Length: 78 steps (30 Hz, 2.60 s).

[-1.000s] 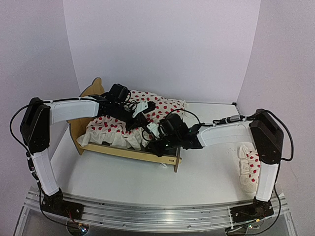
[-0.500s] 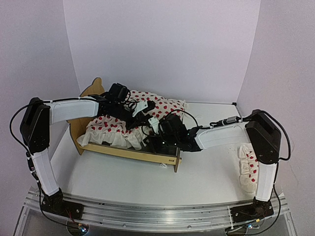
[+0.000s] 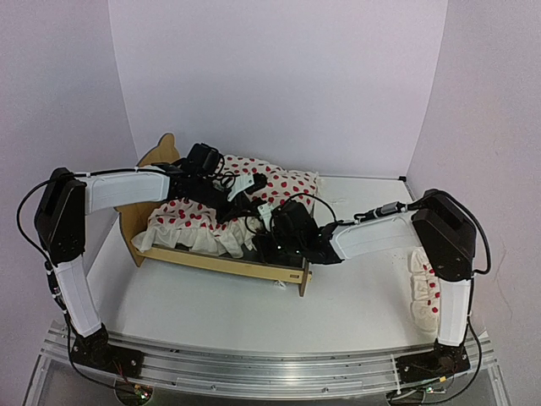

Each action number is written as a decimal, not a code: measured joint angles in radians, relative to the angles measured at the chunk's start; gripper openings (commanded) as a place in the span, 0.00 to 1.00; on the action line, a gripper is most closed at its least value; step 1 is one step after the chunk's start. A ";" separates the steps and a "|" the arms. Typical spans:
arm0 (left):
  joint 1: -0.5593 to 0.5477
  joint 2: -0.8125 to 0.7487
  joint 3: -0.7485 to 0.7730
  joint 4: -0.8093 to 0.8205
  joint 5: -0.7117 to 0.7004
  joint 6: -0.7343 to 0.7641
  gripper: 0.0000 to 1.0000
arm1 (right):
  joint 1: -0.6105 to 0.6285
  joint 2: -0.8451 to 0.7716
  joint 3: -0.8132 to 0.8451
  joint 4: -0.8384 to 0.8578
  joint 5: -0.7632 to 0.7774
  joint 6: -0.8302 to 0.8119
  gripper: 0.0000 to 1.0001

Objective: Set up the pet bed

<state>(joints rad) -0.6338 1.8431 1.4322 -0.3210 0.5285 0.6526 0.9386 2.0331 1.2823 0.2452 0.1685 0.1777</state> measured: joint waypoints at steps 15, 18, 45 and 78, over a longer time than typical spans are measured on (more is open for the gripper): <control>0.002 0.000 0.000 0.006 -0.001 0.000 0.00 | 0.001 -0.160 -0.035 -0.047 -0.335 0.020 0.00; 0.002 0.000 0.000 0.006 0.005 0.000 0.00 | -0.001 -0.201 -0.035 -0.046 -0.395 0.042 0.00; 0.002 -0.002 0.000 -0.008 0.008 0.002 0.00 | -0.001 -0.281 -0.043 -0.280 -0.534 0.075 0.17; 0.003 -0.004 -0.027 0.053 -0.027 -0.008 0.00 | -0.049 0.000 0.180 -0.519 -0.027 0.326 0.26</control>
<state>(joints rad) -0.6310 1.8389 1.4056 -0.2678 0.5018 0.6443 0.8898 2.0332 1.4626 -0.2741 0.1416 0.5039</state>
